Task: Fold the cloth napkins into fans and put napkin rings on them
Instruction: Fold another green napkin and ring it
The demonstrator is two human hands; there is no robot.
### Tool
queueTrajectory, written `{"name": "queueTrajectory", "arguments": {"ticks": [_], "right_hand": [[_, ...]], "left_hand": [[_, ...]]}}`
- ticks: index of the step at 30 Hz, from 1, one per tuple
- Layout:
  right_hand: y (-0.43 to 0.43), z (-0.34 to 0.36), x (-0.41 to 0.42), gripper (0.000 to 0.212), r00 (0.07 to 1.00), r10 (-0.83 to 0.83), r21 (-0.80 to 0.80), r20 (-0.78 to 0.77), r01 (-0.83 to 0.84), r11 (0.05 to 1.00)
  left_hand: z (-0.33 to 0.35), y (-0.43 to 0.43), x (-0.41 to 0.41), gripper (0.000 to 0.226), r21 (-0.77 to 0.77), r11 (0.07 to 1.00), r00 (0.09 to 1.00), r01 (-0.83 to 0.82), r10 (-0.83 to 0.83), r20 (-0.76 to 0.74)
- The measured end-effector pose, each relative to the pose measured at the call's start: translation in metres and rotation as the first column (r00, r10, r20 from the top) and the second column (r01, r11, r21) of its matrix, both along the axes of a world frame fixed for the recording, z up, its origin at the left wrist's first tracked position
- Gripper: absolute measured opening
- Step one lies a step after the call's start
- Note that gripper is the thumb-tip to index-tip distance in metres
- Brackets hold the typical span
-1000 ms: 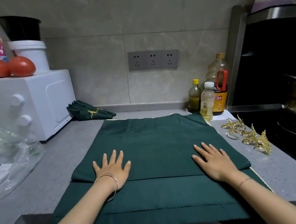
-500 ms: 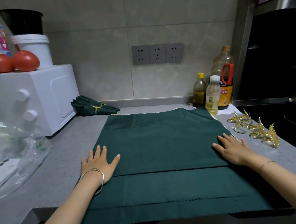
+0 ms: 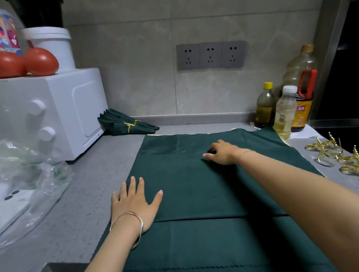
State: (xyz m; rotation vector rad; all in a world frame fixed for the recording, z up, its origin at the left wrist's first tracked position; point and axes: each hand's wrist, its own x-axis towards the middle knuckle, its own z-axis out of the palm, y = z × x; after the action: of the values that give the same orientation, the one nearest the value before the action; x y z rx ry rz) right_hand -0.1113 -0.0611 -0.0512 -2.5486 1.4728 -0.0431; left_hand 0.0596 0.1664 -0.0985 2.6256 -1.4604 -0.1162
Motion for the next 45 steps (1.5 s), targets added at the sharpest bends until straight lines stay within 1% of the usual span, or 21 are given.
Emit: {"name": "queueTrajectory", "arguments": {"ticks": [3,5,7,10,13,16,20,23,26,28,30,32,34,36,38,40,45], "right_hand": [[-0.003,-0.002,0.025,0.064,1.000,-0.012,-0.087,-0.028,0.010,0.996],[0.002,-0.001,0.048,0.066,0.998,0.021,-0.094,-0.051,-0.025,0.995],[0.011,0.001,0.072,0.066,0.996,0.078,-0.066,-0.051,-0.081,0.994],[0.026,-0.002,0.112,0.054,0.977,0.207,-0.049,0.046,-0.205,0.978],[0.044,-0.002,0.142,0.043,0.931,0.320,-0.093,0.177,-0.308,0.947],[0.056,0.000,0.156,0.034,0.879,0.408,-0.163,0.246,-0.377,0.912],[0.060,0.007,0.143,0.016,0.816,0.489,-0.257,0.309,-0.423,0.869],[0.068,0.016,0.112,0.013,0.808,0.506,-0.309,0.303,-0.419,0.854],[0.077,0.020,0.070,0.012,0.809,0.489,-0.343,0.326,-0.380,0.859],[0.086,0.019,0.038,0.011,0.816,0.475,-0.355,0.328,-0.360,0.863],[0.095,0.015,0.006,0.010,0.815,0.473,-0.353,0.336,-0.356,0.865],[0.106,0.009,-0.022,0.009,0.813,0.474,-0.349,0.339,-0.359,0.866],[0.118,0.001,-0.046,0.010,0.813,0.474,-0.337,0.338,-0.365,0.868],[0.128,-0.006,-0.064,0.012,0.814,0.483,-0.344,0.323,-0.374,0.861],[0.136,-0.013,-0.078,0.012,0.812,0.496,-0.369,0.309,-0.378,0.849],[0.140,-0.018,-0.085,0.012,0.807,0.498,-0.374,0.317,-0.376,0.848],[0.147,-0.023,-0.093,0.011,0.810,0.491,-0.390,0.320,-0.360,0.848]], "left_hand": [[0.000,0.000,0.000,0.074,-0.012,1.000,1.000,0.002,-0.002,0.005],[0.000,0.000,-0.001,0.074,-0.018,1.000,1.000,0.000,0.000,0.001],[0.000,0.001,-0.002,0.073,-0.021,1.000,1.000,-0.002,0.002,-0.003],[-0.001,0.001,-0.001,0.074,-0.034,0.999,1.000,-0.015,0.015,-0.001],[-0.001,0.000,-0.002,0.074,-0.027,0.999,1.000,-0.019,0.020,0.013],[0.000,0.000,-0.002,0.074,-0.027,0.999,1.000,-0.023,0.023,0.013],[0.000,0.002,-0.003,0.080,-0.085,0.996,0.999,-0.030,0.028,-0.030],[0.003,0.006,-0.005,0.085,-0.230,0.971,0.990,-0.062,0.031,-0.139],[0.012,0.009,-0.007,0.076,-0.406,0.904,0.948,-0.134,-0.002,-0.318],[0.018,0.014,-0.006,0.066,-0.441,0.888,0.931,-0.130,-0.043,-0.362],[0.021,0.019,-0.005,0.059,-0.370,0.927,0.944,-0.053,-0.075,-0.322],[0.022,0.025,-0.010,0.056,-0.219,0.975,0.960,0.036,-0.095,-0.263],[0.021,0.030,-0.021,0.054,-0.067,0.993,0.973,0.097,-0.109,-0.205],[0.018,0.032,-0.031,0.054,0.030,0.991,0.982,0.131,-0.126,-0.140],[0.016,0.034,-0.039,0.053,0.088,0.985,0.988,0.150,-0.146,-0.057],[0.015,0.035,-0.044,0.053,0.127,0.978,0.987,0.162,-0.163,-0.004],[0.014,0.037,-0.048,0.054,0.150,0.973,0.983,0.174,-0.180,0.028]]}}
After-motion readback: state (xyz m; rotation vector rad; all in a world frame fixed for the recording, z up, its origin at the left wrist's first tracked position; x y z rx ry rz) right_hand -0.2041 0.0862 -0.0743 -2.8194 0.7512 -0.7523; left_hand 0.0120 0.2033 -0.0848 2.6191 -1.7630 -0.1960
